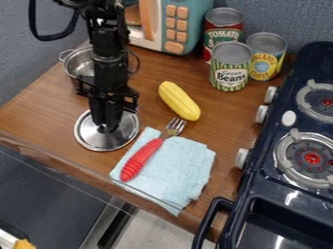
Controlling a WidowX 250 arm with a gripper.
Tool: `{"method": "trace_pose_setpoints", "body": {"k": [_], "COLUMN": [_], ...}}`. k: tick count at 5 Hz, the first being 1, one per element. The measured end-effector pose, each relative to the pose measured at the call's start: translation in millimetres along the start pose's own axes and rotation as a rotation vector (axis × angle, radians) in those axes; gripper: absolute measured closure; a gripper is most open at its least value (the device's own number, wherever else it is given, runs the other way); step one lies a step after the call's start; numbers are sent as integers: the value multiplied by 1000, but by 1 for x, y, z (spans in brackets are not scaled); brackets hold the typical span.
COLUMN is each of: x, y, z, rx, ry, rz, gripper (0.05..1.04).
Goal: Cover the pot with the lid
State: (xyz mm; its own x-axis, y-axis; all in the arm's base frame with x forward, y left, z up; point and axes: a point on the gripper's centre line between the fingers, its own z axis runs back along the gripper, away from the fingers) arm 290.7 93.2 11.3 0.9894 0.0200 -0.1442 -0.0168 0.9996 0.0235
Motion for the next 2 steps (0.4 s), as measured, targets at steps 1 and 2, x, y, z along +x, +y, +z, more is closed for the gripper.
{"method": "trace_pose_setpoints", "body": {"k": [1,2], "x": [-1,6], "y": [1,4], "z": [30,49], "rx": [13,26], "ry": [-61,-90], "rz": [16,24], "gripper": [815,815]}}
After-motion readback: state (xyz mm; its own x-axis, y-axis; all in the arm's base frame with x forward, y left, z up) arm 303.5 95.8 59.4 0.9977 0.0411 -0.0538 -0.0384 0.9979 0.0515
